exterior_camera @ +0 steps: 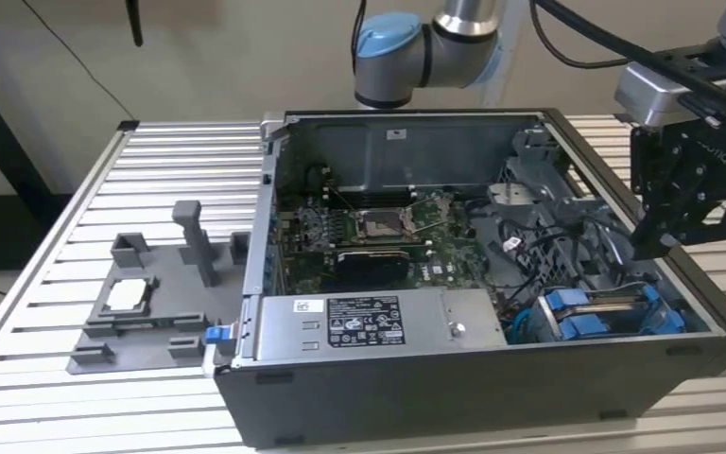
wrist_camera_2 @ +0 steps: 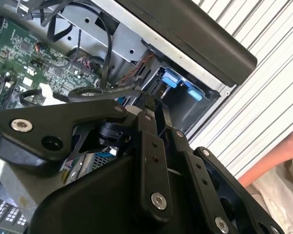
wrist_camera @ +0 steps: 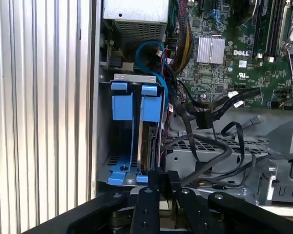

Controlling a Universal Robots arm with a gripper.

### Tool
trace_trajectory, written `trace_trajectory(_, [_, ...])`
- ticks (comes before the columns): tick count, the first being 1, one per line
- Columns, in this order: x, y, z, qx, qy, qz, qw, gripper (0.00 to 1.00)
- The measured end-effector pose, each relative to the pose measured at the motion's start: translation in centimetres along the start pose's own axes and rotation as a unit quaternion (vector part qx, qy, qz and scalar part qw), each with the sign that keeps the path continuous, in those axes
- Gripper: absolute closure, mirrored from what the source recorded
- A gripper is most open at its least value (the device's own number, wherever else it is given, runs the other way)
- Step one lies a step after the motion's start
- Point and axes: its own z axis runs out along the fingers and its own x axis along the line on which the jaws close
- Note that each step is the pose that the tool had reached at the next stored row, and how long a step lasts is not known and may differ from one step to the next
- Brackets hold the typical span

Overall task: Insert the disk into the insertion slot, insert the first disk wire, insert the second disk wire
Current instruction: 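Insert the first disk wire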

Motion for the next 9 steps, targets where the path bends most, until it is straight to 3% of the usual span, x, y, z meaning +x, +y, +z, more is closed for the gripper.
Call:
trace_trajectory(7, [0.01,0.07,1.1,-0.0043,0.0,0.001,0.99999,0.81])
trace_trajectory(9, [0.01,0.07,1.33,-0.0072,-0.0002,0.001,0.99997,0.81])
